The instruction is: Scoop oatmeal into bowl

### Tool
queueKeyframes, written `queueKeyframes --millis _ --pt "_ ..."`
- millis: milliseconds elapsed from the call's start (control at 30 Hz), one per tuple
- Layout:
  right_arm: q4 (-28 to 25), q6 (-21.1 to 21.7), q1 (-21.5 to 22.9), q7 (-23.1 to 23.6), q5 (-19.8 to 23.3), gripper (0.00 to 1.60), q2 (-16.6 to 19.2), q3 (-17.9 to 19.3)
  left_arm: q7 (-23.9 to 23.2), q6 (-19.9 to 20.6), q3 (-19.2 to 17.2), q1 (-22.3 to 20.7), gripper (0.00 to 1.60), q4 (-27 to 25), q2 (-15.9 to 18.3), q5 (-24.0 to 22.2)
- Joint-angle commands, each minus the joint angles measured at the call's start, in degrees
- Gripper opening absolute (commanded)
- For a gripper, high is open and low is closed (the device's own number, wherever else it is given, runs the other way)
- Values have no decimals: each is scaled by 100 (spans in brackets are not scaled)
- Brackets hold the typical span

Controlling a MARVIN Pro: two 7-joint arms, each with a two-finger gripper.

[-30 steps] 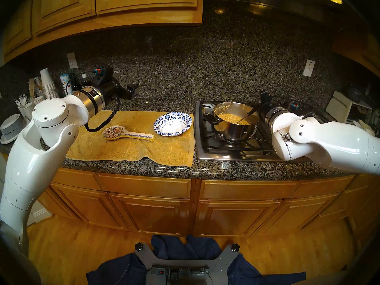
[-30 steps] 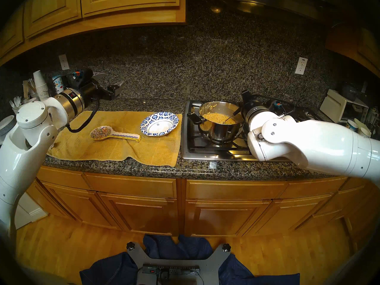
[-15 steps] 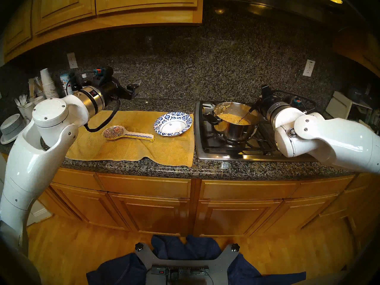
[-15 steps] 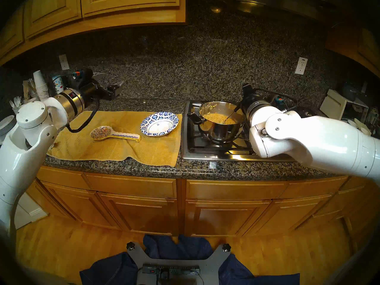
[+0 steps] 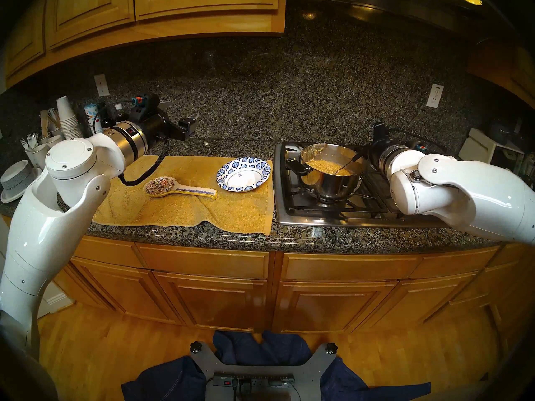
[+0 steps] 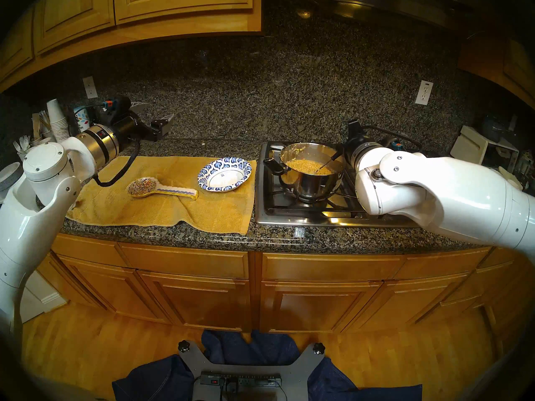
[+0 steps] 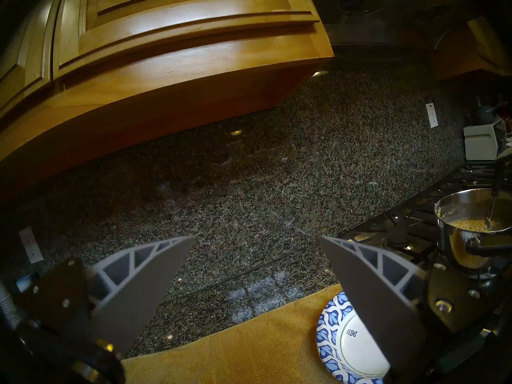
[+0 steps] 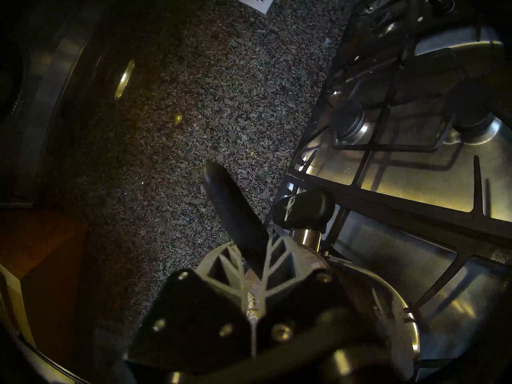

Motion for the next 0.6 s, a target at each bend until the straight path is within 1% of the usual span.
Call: queueKeyframes --millis 0,133,267,333,567 --pt "11 2 5 419 96 0 90 398 -7 -112 -114 -169 160 -92 8 10" --pt "32 2 -34 512 214 0 125 456 -4 -113 -112 -169 160 -92 11 6" --pt "73 2 -108 644 427 0 156 543 -1 -116 -110 -169 160 -92 17 1" --pt "104 2 -181 771 661 0 169 631 2 -118 -108 -169 160 -92 21 -2" --pt "86 2 -265 1052 868 0 134 702 7 -123 -104 -169 160 -92 28 -9"
